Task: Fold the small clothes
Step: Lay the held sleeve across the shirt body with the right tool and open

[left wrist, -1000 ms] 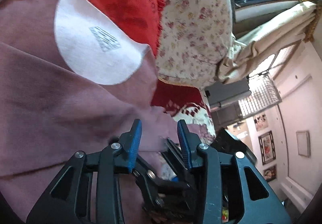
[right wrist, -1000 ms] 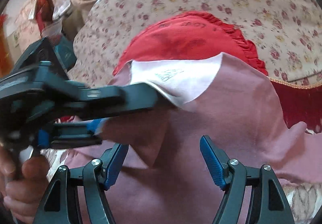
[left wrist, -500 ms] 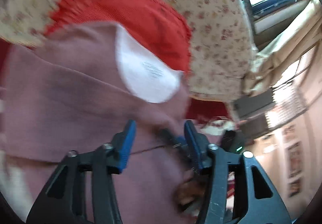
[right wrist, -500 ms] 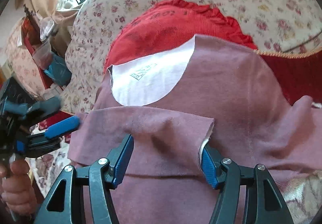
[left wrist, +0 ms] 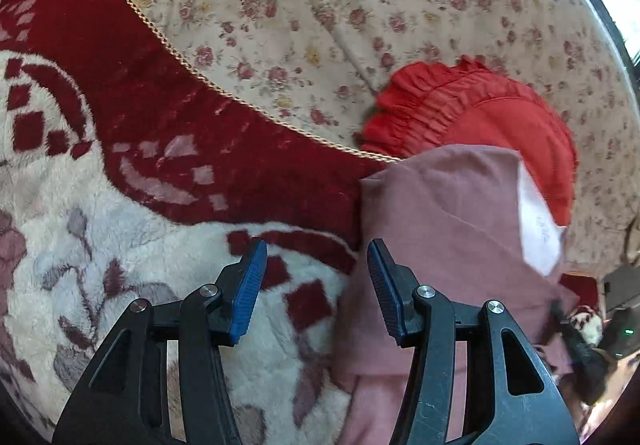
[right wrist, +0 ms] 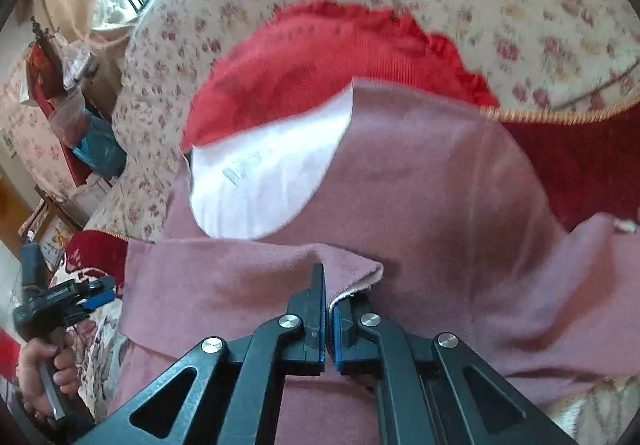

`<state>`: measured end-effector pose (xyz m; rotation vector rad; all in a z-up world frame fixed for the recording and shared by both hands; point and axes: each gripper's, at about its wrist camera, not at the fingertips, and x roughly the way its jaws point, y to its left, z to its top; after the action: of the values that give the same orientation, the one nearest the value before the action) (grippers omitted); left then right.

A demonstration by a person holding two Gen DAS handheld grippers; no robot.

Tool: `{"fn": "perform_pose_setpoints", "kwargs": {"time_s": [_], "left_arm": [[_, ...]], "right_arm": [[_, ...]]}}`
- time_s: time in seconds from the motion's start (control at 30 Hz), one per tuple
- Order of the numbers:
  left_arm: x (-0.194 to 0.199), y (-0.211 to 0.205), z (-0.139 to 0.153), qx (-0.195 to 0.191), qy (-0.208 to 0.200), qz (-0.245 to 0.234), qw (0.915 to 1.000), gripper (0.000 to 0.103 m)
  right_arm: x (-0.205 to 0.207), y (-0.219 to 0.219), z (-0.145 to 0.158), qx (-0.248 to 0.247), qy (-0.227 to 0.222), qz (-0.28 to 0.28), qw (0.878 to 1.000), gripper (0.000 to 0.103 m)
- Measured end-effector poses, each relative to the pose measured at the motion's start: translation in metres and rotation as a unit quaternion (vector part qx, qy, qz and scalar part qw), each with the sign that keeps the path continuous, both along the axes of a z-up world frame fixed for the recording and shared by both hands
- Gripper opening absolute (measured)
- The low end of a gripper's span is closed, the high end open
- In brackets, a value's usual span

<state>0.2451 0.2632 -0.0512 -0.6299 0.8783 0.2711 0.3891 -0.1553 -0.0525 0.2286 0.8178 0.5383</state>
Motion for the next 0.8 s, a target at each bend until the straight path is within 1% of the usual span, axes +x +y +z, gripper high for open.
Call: {"fn": "perform_pose_setpoints", "kwargs": {"time_s": [0.1, 0.13, 0.2, 0.23, 0.3, 0.4, 0.43, 0.5, 0.57, 0.6, 0.63, 0.67, 0.7, 0.73, 0.77, 0.8], "left_arm": [[0.001, -0.002, 0.0, -0.014, -0.008, -0.001, 0.9999, 0.051], [0.0, -0.002, 0.0, -0.013, -0.01, -0.003, 0.9999, 0.051], [0.004, -0.007, 0.005, -0.009, -0.011, -0.004, 0.9999, 0.051], [0.004, -0.008, 0.006, -0.007, -0.014, -0.004, 0.9999, 0.051], [0.004, -0.013, 0.011, -0.004, -0.024, -0.012, 0.9996, 0.051], [0.008, -0.028, 0.02, 0.011, -0.048, -0.042, 0.9979, 0.051], [0.01, -0.035, 0.023, 0.016, -0.059, -0.06, 0.9963, 0.051], [0.014, -0.052, 0.027, 0.024, -0.073, -0.098, 0.9922, 0.051], [0.018, -0.07, 0.028, 0.025, -0.08, -0.138, 0.9868, 0.051], [0.02, -0.079, 0.027, 0.028, -0.078, -0.153, 0.9847, 0.051], [0.021, -0.086, 0.023, 0.033, -0.068, -0.162, 0.9839, 0.051], [0.023, -0.09, 0.019, 0.039, -0.055, -0.163, 0.9843, 0.051], [0.024, -0.092, 0.013, 0.044, -0.039, -0.16, 0.9854, 0.051], [0.025, -0.094, 0.007, 0.05, -0.019, -0.157, 0.9861, 0.051], [0.026, -0.095, 0.0, 0.057, 0.001, -0.152, 0.9867, 0.051], [0.027, -0.094, -0.005, 0.058, 0.012, -0.147, 0.9873, 0.051]], "right_arm": [[-0.003, -0.018, 0.014, -0.007, -0.02, -0.037, 0.999, 0.002], [-0.002, -0.028, 0.015, -0.011, -0.019, -0.061, 0.998, 0.002], [0.003, -0.039, 0.011, -0.01, -0.005, -0.082, 0.997, 0.002], [0.006, -0.044, 0.005, -0.007, 0.008, -0.087, 0.996, 0.002], [0.008, -0.046, -0.002, -0.008, 0.02, -0.089, 0.996, 0.002], [0.01, -0.043, -0.005, -0.017, 0.022, -0.089, 0.996, 0.002], [0.01, -0.044, -0.006, -0.017, 0.022, -0.088, 0.996, 0.002], [0.012, -0.043, -0.01, -0.006, 0.022, -0.078, 0.997, 0.002], [0.014, -0.043, -0.015, -0.025, 0.021, -0.086, 0.996, 0.002], [0.015, -0.045, -0.016, -0.039, 0.02, -0.094, 0.995, 0.002], [0.017, -0.05, -0.016, -0.059, 0.019, -0.115, 0.991, 0.002], [0.015, -0.055, -0.015, -0.068, 0.017, -0.131, 0.989, 0.002], [0.012, -0.066, -0.01, -0.071, 0.008, -0.16, 0.984, 0.002], [0.008, -0.074, -0.005, -0.066, -0.002, -0.173, 0.983, 0.002], [0.006, -0.078, -0.001, -0.067, -0.009, -0.179, 0.982, 0.003], [0.001, -0.081, 0.006, -0.068, -0.021, -0.179, 0.981, 0.003]]}}
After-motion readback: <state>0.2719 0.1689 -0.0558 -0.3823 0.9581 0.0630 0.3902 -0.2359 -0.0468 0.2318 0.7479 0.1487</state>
